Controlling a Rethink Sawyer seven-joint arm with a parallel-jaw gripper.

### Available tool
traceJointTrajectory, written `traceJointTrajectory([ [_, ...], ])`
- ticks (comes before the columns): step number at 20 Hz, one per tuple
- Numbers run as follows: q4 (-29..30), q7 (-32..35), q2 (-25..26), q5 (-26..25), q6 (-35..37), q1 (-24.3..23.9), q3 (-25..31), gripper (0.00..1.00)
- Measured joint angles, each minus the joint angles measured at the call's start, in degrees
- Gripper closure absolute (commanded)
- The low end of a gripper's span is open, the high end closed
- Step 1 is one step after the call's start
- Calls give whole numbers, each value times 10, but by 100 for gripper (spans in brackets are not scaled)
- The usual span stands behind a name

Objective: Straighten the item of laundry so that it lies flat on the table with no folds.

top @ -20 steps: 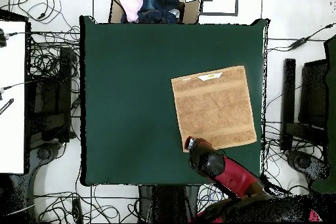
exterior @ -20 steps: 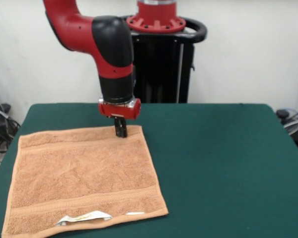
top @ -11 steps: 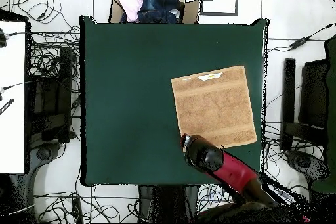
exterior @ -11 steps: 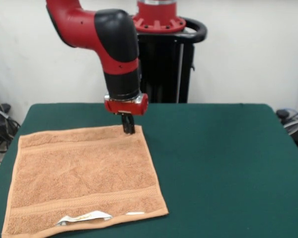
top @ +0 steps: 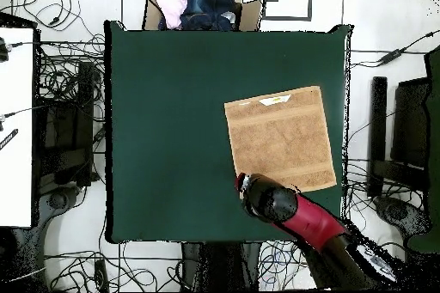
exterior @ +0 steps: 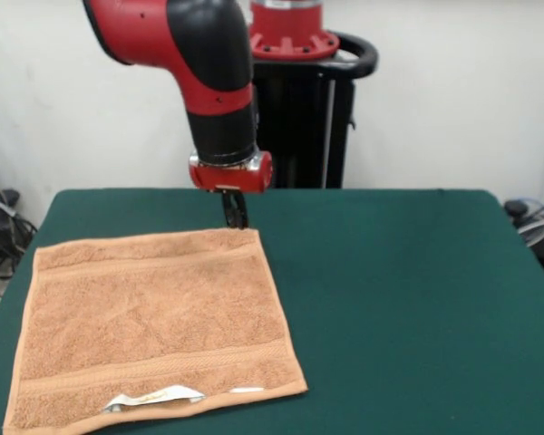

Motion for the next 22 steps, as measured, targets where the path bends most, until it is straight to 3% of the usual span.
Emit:
traceJointTrajectory([
  [13, -36, 0, 87, 0, -52, 0, 0, 100],
  [22, -41, 0, 98, -11, -65, 0, 0, 100],
])
